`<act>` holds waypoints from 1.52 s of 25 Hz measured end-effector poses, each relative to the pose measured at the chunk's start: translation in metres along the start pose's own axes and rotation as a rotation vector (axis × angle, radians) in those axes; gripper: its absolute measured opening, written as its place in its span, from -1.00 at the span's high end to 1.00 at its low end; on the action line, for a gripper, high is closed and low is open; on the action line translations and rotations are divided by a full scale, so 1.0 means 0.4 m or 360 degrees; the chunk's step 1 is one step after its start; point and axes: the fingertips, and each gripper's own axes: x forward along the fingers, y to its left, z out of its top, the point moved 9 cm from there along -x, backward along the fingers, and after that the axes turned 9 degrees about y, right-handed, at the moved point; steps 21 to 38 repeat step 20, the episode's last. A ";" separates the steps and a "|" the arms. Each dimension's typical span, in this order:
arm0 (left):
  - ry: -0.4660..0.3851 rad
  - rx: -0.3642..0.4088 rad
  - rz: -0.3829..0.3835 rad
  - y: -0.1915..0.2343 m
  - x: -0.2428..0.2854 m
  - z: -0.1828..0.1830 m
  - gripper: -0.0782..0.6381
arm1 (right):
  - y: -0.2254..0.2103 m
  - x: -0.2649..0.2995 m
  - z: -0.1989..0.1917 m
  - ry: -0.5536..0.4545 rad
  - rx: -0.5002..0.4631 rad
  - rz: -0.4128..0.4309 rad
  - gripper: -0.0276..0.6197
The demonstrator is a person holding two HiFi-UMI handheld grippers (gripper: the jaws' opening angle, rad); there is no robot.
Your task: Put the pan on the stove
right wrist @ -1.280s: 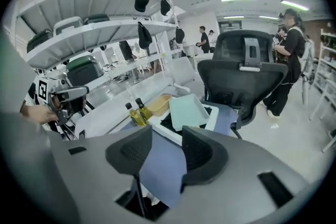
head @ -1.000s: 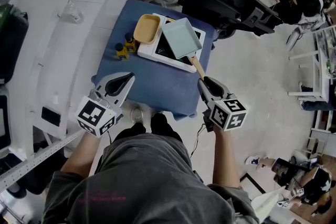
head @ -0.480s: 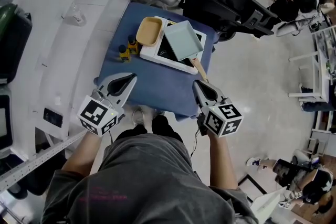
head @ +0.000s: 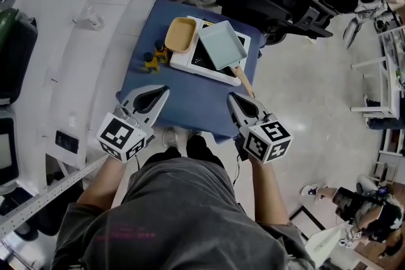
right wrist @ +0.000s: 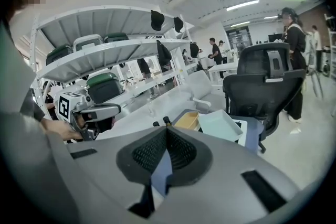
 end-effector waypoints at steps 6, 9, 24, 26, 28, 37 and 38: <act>0.0015 -0.0009 -0.0005 0.009 0.015 0.002 0.78 | -0.007 0.019 0.012 0.0006 0.0000 0.0029 0.91; 0.0019 -0.0013 -0.0005 0.013 0.025 0.004 0.78 | -0.014 0.028 0.015 0.0011 0.0000 0.0034 0.91; 0.0039 -0.0040 -0.0017 0.025 0.069 -0.001 0.78 | -0.055 0.053 0.022 0.0009 0.0019 0.0032 0.91; 0.0039 -0.0040 -0.0017 0.025 0.069 -0.001 0.78 | -0.055 0.053 0.022 0.0009 0.0019 0.0032 0.91; 0.0039 -0.0040 -0.0017 0.025 0.069 -0.001 0.78 | -0.055 0.053 0.022 0.0009 0.0019 0.0032 0.91; 0.0039 -0.0040 -0.0017 0.025 0.069 -0.001 0.78 | -0.055 0.053 0.022 0.0009 0.0019 0.0032 0.91; 0.0039 -0.0040 -0.0017 0.025 0.069 -0.001 0.78 | -0.055 0.053 0.022 0.0009 0.0019 0.0032 0.91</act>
